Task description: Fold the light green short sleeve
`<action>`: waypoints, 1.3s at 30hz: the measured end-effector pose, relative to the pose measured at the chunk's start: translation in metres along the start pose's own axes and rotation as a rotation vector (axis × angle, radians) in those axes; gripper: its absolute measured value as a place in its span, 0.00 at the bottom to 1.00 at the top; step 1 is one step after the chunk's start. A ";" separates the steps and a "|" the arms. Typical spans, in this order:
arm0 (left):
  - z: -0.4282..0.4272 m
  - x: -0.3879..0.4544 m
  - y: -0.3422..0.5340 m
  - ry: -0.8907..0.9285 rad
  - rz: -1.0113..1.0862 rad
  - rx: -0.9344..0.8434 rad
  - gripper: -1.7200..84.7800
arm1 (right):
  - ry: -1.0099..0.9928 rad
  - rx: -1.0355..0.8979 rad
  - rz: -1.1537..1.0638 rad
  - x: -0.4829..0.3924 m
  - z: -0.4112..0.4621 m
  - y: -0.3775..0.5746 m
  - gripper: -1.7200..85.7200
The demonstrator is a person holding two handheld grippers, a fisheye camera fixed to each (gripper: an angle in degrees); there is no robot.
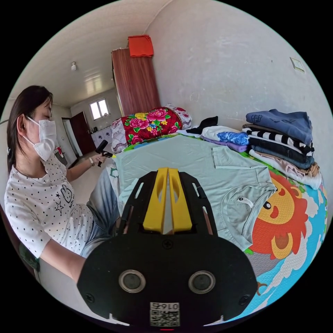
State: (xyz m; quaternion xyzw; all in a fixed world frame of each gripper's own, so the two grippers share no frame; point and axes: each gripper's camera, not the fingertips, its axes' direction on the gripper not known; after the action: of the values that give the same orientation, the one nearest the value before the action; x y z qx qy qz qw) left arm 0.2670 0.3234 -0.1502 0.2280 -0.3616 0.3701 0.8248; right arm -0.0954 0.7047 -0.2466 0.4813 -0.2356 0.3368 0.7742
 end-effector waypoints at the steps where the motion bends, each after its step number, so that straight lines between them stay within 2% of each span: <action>1: 0.000 0.009 -0.004 0.008 0.028 0.012 0.01 | 0.008 -0.006 -0.006 -0.005 0.013 -0.009 0.02; 7: 0.040 0.096 -0.068 0.183 0.354 0.085 0.01 | 0.100 -0.103 0.000 -0.032 0.109 -0.082 0.02; 9: 0.081 0.125 -0.103 0.313 0.482 -0.010 0.01 | 0.127 -0.123 0.015 -0.041 0.147 -0.115 0.02; 12: 0.143 0.146 -0.135 0.388 0.571 -0.176 0.01 | 0.131 -0.133 0.028 -0.058 0.221 -0.178 0.02; 16: 0.193 0.139 -0.137 0.496 0.541 -0.178 0.01 | 0.124 -0.264 0.036 -0.076 0.359 -0.278 0.03; 18: 0.200 0.123 -0.129 0.579 0.437 -0.080 0.01 | 0.167 -0.346 -0.001 -0.087 0.426 -0.320 0.04; 20: 0.198 0.123 -0.126 0.619 0.419 -0.046 0.01 | 0.267 -0.404 -0.066 -0.105 0.514 -0.372 0.05; 25: 0.187 0.139 -0.118 0.557 0.480 -0.094 0.01 | 0.313 -0.499 -0.096 -0.120 0.695 -0.465 0.08; 29: 0.165 0.138 -0.108 0.581 0.509 -0.077 0.01 | 0.480 -0.653 -0.045 -0.103 0.848 -0.512 0.10; 33: 0.141 0.127 -0.105 0.665 0.509 0.017 0.01 | 0.565 -0.700 -0.007 -0.085 0.936 -0.534 0.11; 39: 0.117 0.116 -0.097 0.696 0.508 0.097 0.01 | 0.471 -0.715 0.170 -0.051 1.026 -0.559 0.10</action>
State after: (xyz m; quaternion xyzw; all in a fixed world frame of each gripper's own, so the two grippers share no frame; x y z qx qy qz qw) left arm 0.3459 0.2391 0.0026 0.0321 -0.0887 0.6327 0.7686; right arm 0.2479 -0.4108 -0.1730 0.0721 -0.1931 0.3971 0.8944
